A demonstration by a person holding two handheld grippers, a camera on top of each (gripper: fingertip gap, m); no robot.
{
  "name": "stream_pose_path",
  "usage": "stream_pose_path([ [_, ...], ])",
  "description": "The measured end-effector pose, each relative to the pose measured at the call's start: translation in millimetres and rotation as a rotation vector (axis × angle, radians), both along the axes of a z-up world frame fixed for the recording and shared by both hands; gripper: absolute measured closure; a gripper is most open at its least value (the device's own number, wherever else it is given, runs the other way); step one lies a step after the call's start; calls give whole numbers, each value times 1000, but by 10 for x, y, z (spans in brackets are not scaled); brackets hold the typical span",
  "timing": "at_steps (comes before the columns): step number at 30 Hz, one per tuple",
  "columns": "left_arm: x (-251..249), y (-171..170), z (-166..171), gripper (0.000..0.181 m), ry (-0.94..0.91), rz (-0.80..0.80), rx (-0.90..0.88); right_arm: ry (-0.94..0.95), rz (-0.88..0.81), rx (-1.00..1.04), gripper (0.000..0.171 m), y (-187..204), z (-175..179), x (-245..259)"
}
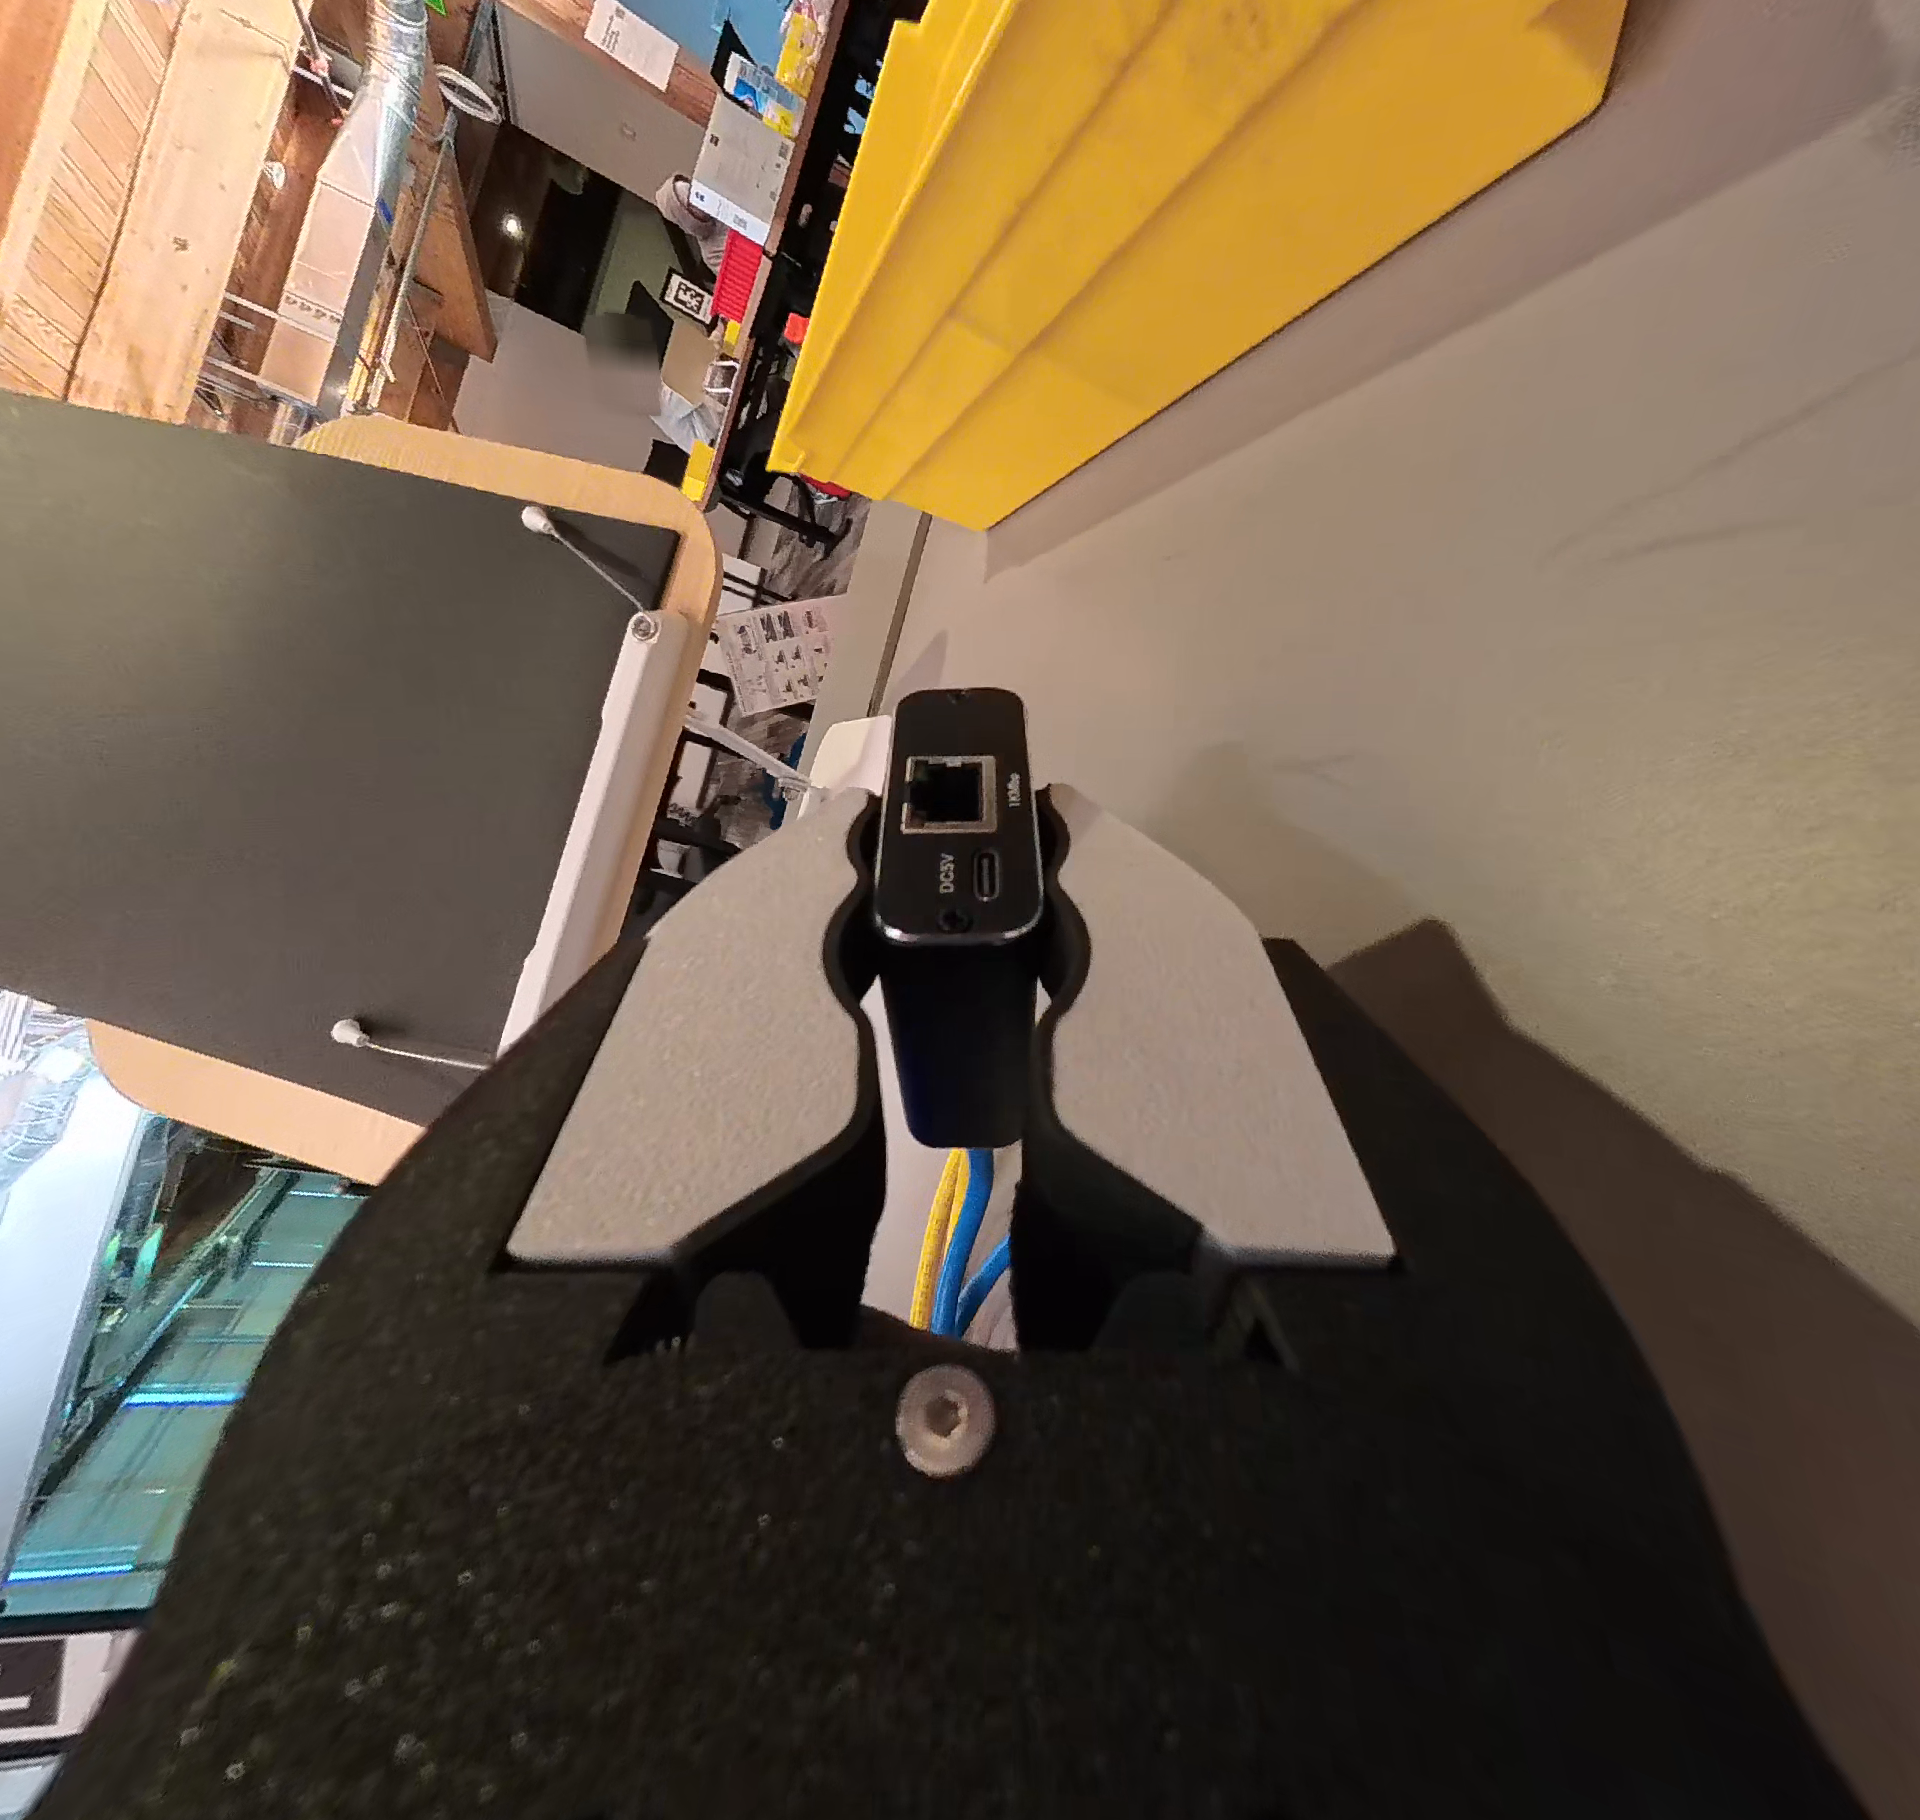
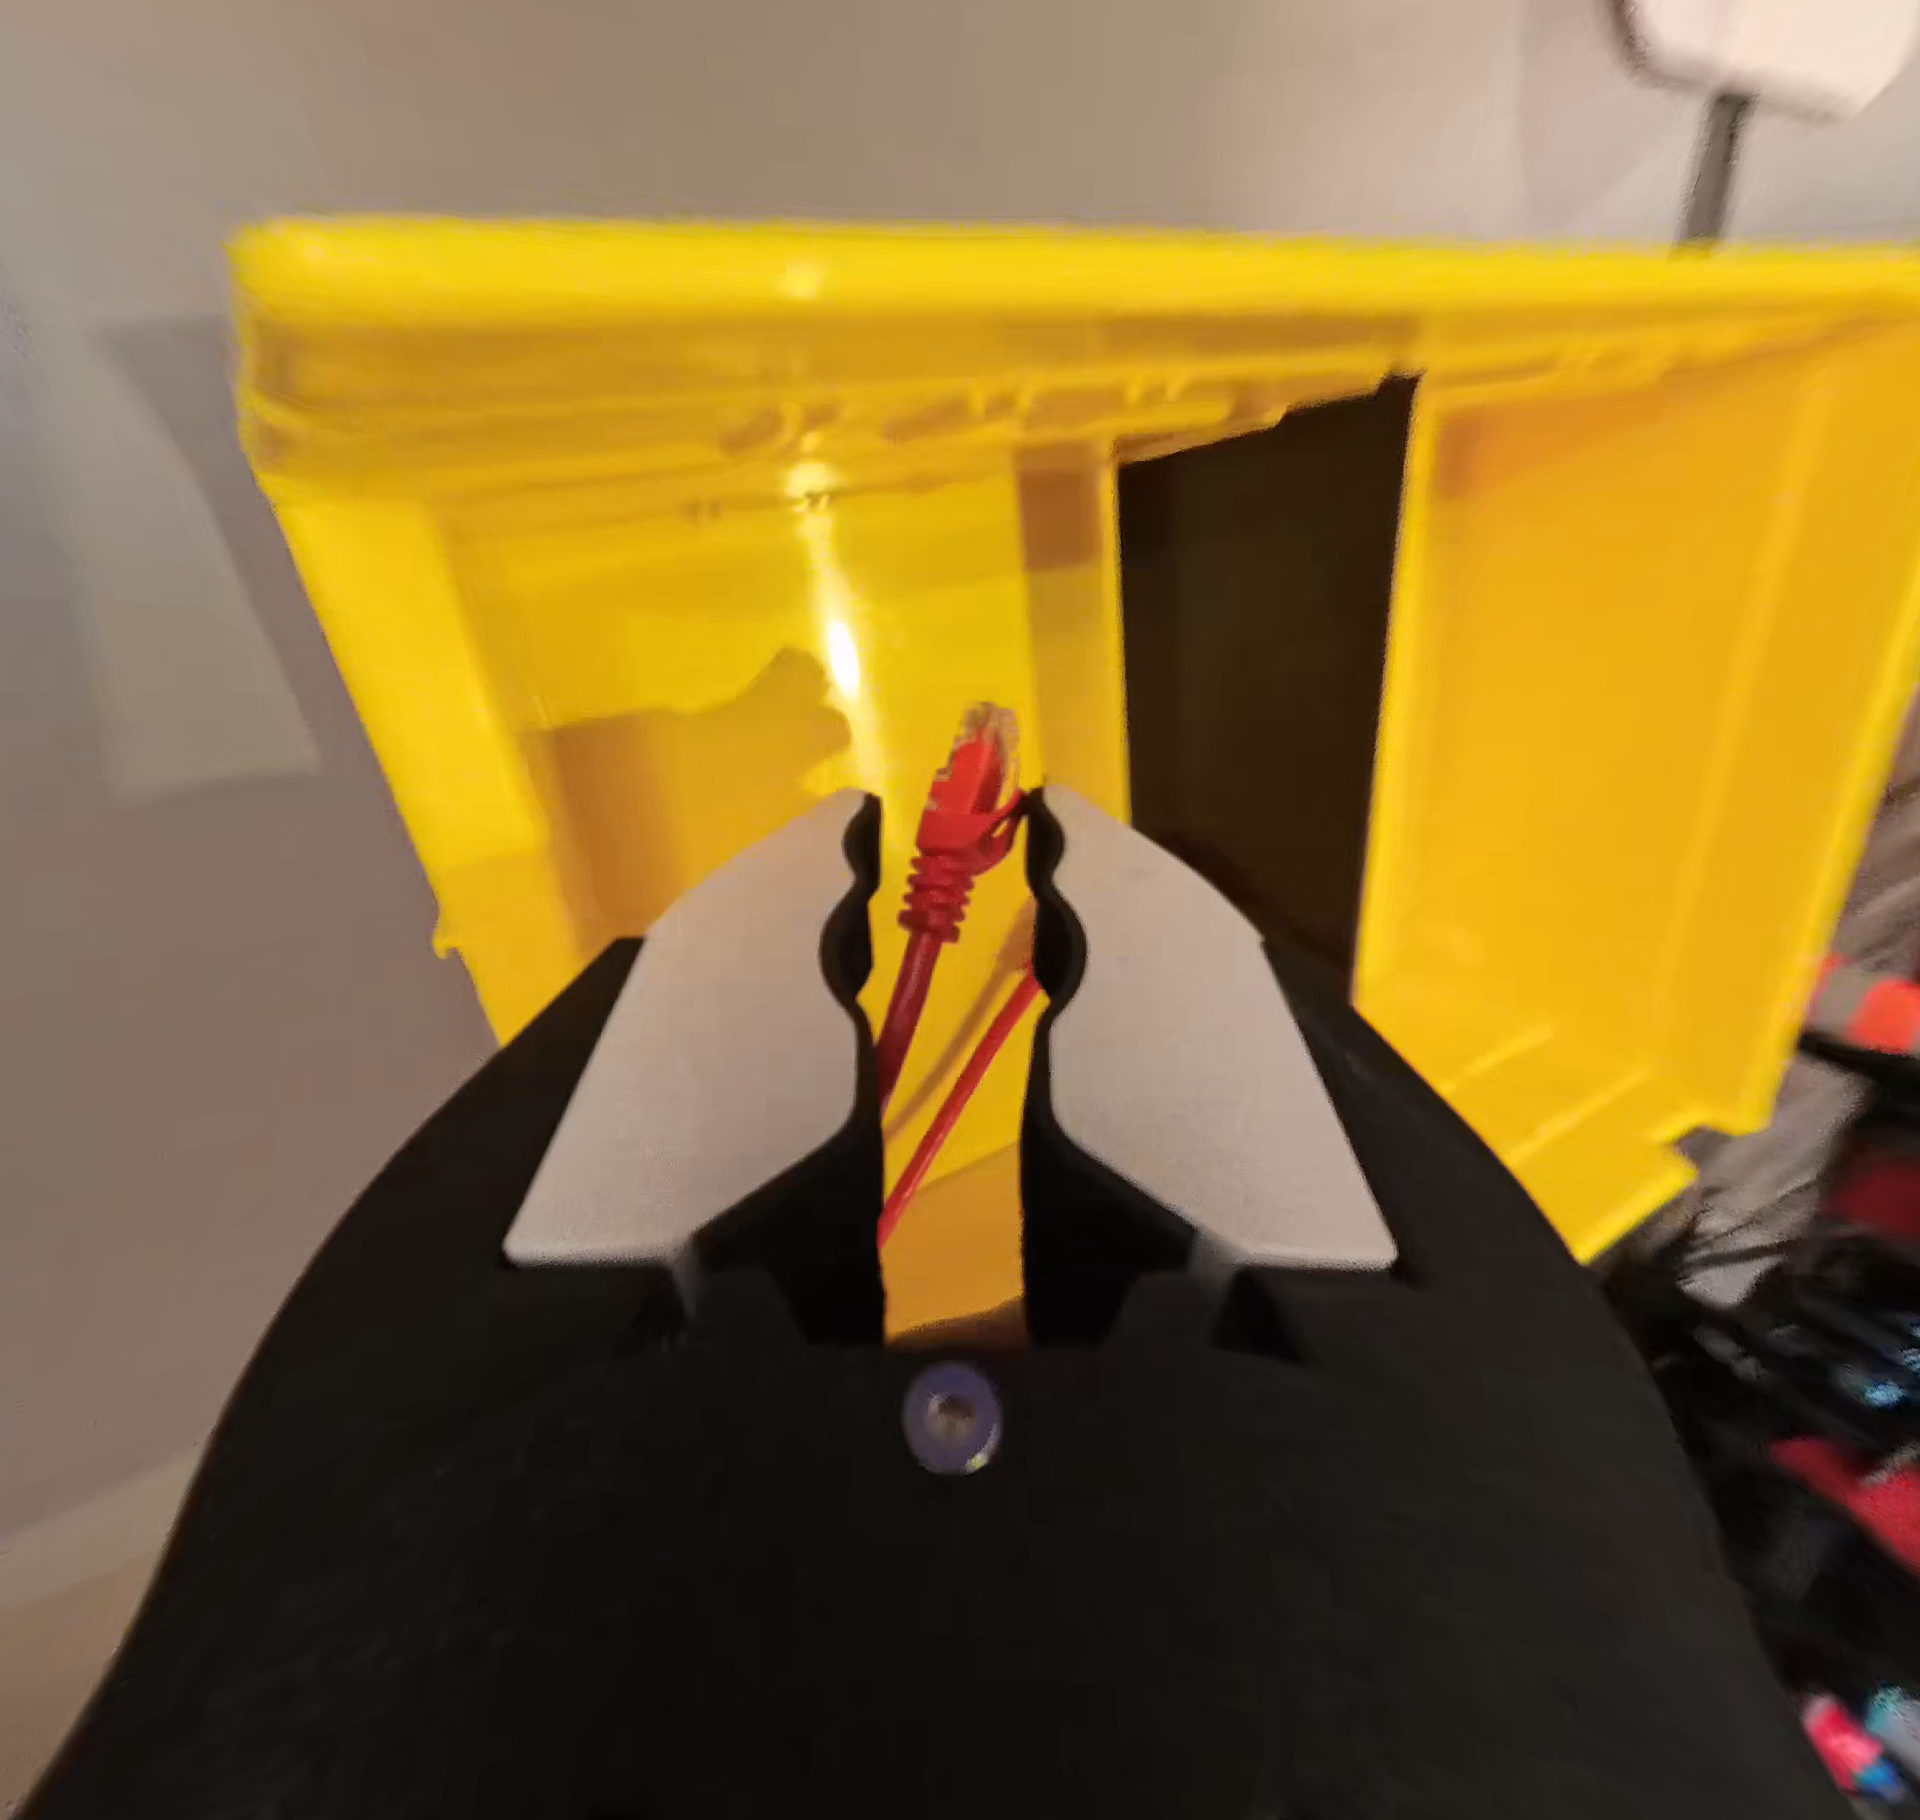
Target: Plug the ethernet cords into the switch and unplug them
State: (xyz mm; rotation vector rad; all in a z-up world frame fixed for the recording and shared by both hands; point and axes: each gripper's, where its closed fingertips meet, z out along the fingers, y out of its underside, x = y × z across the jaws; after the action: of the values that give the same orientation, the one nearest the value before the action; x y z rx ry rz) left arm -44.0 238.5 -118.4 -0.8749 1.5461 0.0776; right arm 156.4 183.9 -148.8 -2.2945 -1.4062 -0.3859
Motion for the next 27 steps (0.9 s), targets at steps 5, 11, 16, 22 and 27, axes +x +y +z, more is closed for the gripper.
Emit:
stream_pose_path([
  [5, -3, -40, 26, 155, -4, -9, 13, 129, -223, -28, 124, -11, -16, 159],
  [11, -28, 3, 37, 155, -5, 4, 9, 431, -388, -36, 131, -93, 144, 54],
  [16, -23, 3, 10, 155, 5, 4, 10, 506, -414, -131, 159, -169, -86, -152],
  [22, -48, -6, 63, 155, -26, -7, -19, 606, -476, 8, 136, 51, 305, -245],
  [27, -93, -274, 422, 155, -174, -201, -115, 991, -207, 108, 103, -187, 961, -1502],
])
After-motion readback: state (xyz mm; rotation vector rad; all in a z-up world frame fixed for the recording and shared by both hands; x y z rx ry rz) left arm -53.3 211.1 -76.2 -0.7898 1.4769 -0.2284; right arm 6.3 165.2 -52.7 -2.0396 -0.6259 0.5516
